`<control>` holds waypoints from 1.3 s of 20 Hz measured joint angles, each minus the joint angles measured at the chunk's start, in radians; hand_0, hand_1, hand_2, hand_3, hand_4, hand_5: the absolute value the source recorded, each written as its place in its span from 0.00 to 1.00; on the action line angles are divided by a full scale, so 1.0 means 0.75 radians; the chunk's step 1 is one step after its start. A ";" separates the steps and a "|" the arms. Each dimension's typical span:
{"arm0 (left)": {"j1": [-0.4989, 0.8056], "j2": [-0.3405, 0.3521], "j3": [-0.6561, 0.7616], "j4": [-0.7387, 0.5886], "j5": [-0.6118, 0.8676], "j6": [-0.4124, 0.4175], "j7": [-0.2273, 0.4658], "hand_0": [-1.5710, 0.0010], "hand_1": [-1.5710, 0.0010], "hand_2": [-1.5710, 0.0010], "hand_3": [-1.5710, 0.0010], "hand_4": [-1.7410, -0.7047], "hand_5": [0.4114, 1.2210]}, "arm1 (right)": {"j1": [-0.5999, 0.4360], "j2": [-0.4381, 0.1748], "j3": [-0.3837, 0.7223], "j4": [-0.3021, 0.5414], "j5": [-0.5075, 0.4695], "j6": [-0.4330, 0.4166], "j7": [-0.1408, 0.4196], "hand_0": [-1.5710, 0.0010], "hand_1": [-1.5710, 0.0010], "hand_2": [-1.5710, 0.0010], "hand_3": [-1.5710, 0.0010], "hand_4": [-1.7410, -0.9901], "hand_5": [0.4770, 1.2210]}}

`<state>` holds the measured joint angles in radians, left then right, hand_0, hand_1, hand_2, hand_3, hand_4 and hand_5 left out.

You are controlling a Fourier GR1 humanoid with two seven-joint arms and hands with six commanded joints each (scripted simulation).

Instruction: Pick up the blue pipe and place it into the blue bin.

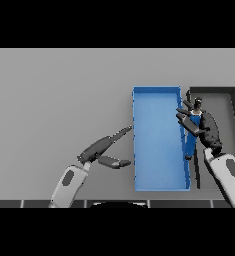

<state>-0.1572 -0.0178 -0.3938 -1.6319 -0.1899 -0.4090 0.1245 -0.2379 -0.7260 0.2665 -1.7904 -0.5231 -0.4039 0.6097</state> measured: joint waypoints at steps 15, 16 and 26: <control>0.031 -0.004 -0.022 -0.024 -0.009 0.008 0.008 1.00 1.00 1.00 1.00 0.83 0.02 | -0.335 -0.408 0.719 0.215 -0.296 -0.044 0.000 0.95 0.95 0.95 0.97 0.90 0.50; 0.051 0.013 -0.023 -0.026 -0.013 0.003 -0.010 1.00 1.00 1.00 1.00 0.83 0.02 | -0.384 -0.429 0.797 0.221 -0.342 -0.066 0.000 0.96 0.96 0.96 0.98 0.91 0.46; 0.011 -0.004 -0.015 0.000 -0.020 0.015 -0.001 1.00 1.00 1.00 1.00 0.83 0.02 | -0.545 -0.475 1.005 0.248 -0.401 -0.082 -0.001 1.00 1.00 1.00 1.00 0.96 0.25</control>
<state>-0.1489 -0.0209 -0.4048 -1.6320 -0.2052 -0.3976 0.1241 -0.6470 -1.0822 1.0199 -1.6045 -0.8240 -0.4651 0.6093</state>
